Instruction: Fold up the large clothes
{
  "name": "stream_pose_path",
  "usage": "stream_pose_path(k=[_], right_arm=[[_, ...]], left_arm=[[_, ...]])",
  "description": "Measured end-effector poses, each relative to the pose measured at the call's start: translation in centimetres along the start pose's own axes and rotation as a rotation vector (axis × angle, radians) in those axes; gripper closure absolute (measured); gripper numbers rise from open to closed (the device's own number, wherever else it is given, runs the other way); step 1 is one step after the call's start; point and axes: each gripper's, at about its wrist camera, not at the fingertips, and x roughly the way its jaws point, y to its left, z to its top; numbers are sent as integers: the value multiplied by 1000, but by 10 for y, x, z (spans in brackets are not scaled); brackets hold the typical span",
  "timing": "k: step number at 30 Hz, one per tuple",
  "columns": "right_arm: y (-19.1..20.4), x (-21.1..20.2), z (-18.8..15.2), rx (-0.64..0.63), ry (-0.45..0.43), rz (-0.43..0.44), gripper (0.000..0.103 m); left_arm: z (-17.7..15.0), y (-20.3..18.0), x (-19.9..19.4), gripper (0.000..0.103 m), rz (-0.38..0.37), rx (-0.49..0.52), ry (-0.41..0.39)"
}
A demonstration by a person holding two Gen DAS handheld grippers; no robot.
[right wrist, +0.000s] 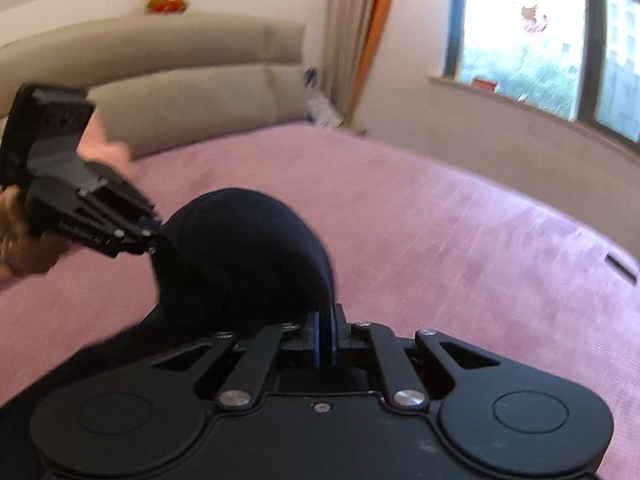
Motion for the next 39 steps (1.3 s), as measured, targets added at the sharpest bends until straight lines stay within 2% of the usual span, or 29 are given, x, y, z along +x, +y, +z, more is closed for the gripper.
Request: stream_pose_path(k=[2, 3, 5, 7, 8, 9, 10, 12, 13, 15, 16, 18, 20, 22, 24, 26, 27, 28, 29, 30, 31, 32, 34, 35, 36, 37, 38, 39], right_arm=[[30, -2, -33, -91, 117, -2, 86], [44, -3, -51, -121, 178, 28, 83], [65, -8, -82, -148, 280, 76, 83], [71, -11, -98, -105, 354, 85, 80], [70, -14, -102, -59, 372, 77, 77], [64, -16, -103, 6, 371, 65, 66], [56, -16, -100, 73, 359, 50, 44], [34, -10, -89, 250, 317, 23, 28], [23, -5, -83, 333, 298, 23, 29], [0, 9, -71, 513, 265, 7, 28], [-7, 16, -68, 585, 264, -13, 27], [-18, 33, -63, 702, 262, -37, 28], [-20, 40, -66, 763, 281, -48, 28], [-17, 46, -70, 831, 309, -48, 28], [-14, 45, -78, 884, 331, -41, 28], [-3, 45, -88, 922, 364, -46, 27], [-8, 53, -93, 935, 372, -39, 28], [-4, 58, -97, 943, 380, -34, 32], [-1, 63, -96, 940, 389, -26, 44], [1, 66, -92, 930, 374, 2, 81], [4, 65, -85, 910, 334, 35, 92], [4, 61, -77, 887, 288, 60, 92], [6, 33, -57, 823, 144, 116, 93], [4, 17, -51, 803, 97, 124, 93], [0, 4, -50, 790, 79, 115, 93], [-5, -7, -53, 780, 79, 93, 93], [-11, -17, -61, 773, 92, 62, 93], [-16, -24, -72, 767, 117, 34, 93]], left_arm=[[-34, -16, 2, 89, -1, -7, 116], [-53, -21, 5, 87, 4, -22, 178], [-91, -29, 5, 87, 27, -70, 290], [-121, -36, -5, 86, 16, -162, 346], [-129, -38, -11, 85, 15, -205, 344], [-133, -39, -18, 81, 24, -248, 325], [-135, -38, -24, 80, 31, -291, 297], [-130, -33, -31, 71, 55, -343, 232], [-125, -28, -31, 66, 80, -363, 196], [-108, -13, -28, 46, 129, -401, 116], [-100, -4, -25, 43, 158, -422, 78], [-87, 3, -12, 42, 170, -450, 50], [-77, 2, 1, 41, 152, -451, 44], [-75, -4, 11, 41, 93, -470, 60], [-78, -13, 22, 36, 35, -488, 73], [-83, -22, 34, 36, 24, -475, 97], [-85, -25, 43, 43, 17, -479, 121], [-88, -26, 52, 51, 11, -480, 145], [-90, -26, 58, 76, 10, -474, 159], [-91, -26, 60, 87, 14, -465, 160], [-91, -26, 57, 86, 9, -464, 144], [-88, -21, 55, 86, -2, -471, 123], [-88, -20, 42, 80, -35, -484, 80], [-87, -17, 37, 72, -55, -492, 61], [-87, -14, 33, 60, -77, -499, 46], [-87, -10, 28, 53, -100, -508, 27], [-88, -8, 22, 40, -110, -524, 6], [-89, -5, 18, 33, -111, -538, -10]])
